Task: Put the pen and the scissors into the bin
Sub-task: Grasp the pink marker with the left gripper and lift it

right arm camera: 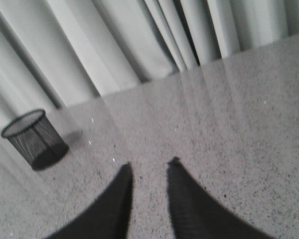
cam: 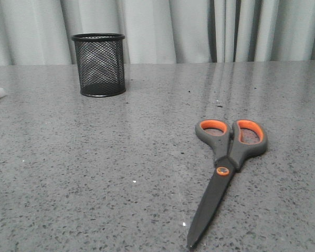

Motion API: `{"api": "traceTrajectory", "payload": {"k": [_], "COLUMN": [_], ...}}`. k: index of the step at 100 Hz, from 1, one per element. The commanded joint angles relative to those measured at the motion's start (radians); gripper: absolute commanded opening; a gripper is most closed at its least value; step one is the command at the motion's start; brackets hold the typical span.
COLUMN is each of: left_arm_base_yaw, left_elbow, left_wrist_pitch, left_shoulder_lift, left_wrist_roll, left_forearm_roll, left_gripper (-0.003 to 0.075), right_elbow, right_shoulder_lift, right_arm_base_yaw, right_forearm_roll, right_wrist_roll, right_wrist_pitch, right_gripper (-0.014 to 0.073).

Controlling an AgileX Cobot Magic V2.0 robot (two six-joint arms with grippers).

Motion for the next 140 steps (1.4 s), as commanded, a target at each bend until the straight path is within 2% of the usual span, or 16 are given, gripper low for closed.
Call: {"api": "traceTrajectory", "payload": {"k": [1, 7, 27, 48, 76, 98, 133, 140], "left_arm_base_yaw": [0.003, 0.003, 0.003, 0.003, 0.003, 0.003, 0.003, 0.003], "left_elbow": [-0.156, -0.243, -0.557, -0.825, -1.034, -1.041, -1.041, -1.041], "left_wrist_pitch": [0.137, 0.265, 0.580, 0.763, 0.851, 0.867, 0.857, 0.857], "left_shoulder_lift": [0.163, 0.274, 0.605, 0.928, 1.255, 1.375, 1.462, 1.473], "left_wrist_roll": [-0.003, -0.003, 0.003, 0.042, 0.042, 0.042, 0.042, 0.042], "left_forearm_roll": [0.102, 0.158, 0.278, 0.272, 0.239, 0.222, 0.251, 0.253], "left_gripper": [0.0295, 0.0292, 0.0293, 0.0293, 0.0292, 0.0292, 0.0291, 0.0261], "right_elbow": [-0.112, -0.157, -0.208, -0.208, -0.208, -0.208, -0.204, -0.204], "right_shoulder_lift": [0.120, 0.177, 0.264, 0.270, 0.270, 0.270, 0.274, 0.274], "right_arm_base_yaw": [-0.008, -0.008, -0.002, -0.002, 0.018, 0.026, 0.026, 0.026], "right_forearm_roll": [-0.008, -0.008, -0.008, -0.008, -0.008, -0.008, -0.008, -0.008], "right_wrist_roll": [-0.020, -0.020, -0.022, -0.030, -0.030, -0.031, -0.031, -0.031], "right_wrist_pitch": [0.022, 0.061, 0.039, 0.035, 0.035, 0.034, 0.032, 0.032], "right_gripper": [0.0356, 0.0400, 0.0402, 0.0400, 0.0400, 0.0400, 0.0400, 0.0400]}}
